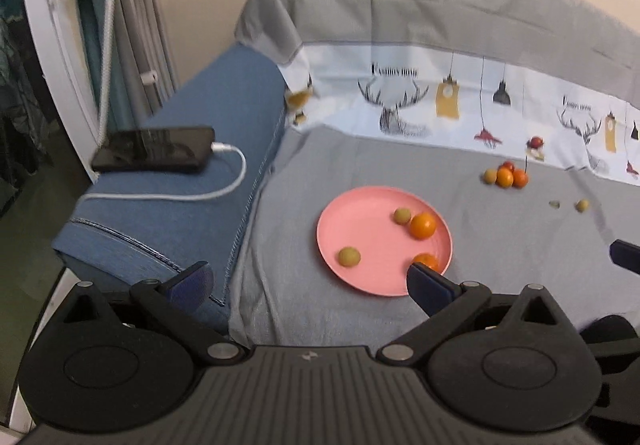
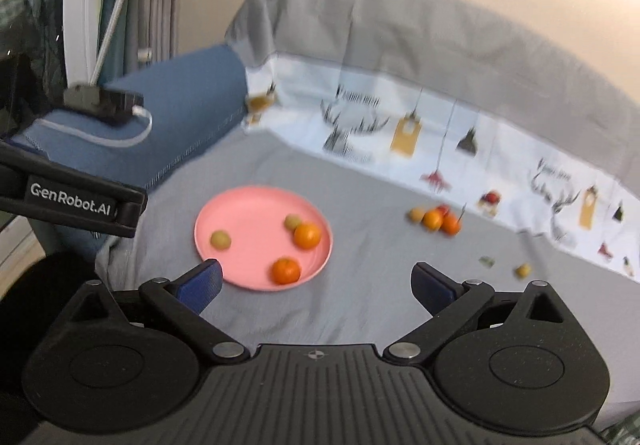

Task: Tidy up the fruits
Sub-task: 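Lower both fruits onto the pink plate and open both grippers, then raise both open grippers away from the pink plate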

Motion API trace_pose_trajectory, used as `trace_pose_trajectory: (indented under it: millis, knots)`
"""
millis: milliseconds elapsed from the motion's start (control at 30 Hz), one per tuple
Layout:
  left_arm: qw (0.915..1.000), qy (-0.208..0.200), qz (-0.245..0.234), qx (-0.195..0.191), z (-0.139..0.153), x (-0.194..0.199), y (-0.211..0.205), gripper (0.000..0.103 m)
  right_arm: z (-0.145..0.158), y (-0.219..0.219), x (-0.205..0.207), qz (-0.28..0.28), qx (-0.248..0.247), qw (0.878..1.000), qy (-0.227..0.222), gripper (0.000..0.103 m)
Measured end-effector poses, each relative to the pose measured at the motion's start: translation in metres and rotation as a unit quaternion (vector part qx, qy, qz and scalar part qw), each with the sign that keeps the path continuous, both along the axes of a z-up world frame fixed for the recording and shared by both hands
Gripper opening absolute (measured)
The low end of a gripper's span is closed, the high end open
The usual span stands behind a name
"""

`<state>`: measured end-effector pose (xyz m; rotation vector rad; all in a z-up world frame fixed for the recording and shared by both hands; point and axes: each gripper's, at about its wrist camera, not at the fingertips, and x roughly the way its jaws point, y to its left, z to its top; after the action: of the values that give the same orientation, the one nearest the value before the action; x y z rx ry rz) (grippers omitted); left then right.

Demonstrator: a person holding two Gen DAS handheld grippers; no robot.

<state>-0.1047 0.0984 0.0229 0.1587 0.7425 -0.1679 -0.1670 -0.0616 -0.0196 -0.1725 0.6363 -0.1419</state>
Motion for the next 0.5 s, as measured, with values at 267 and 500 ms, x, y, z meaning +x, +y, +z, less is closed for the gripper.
trace_pose_trajectory:
  millis: [267,500]
  knots:
    - [0.9988,-0.022,0.042,-0.016,0.025,-0.028,0.020,0.103,0.023,0.008,-0.035,0.016,-0.002,0.998,-0.065,0.102]
    - [0.9991,-0.015,0.039,-0.010,0.026,-0.048,0.016,0.103,0.028,0.005,-0.055,0.028,0.019,0.997,-0.074,0.102]
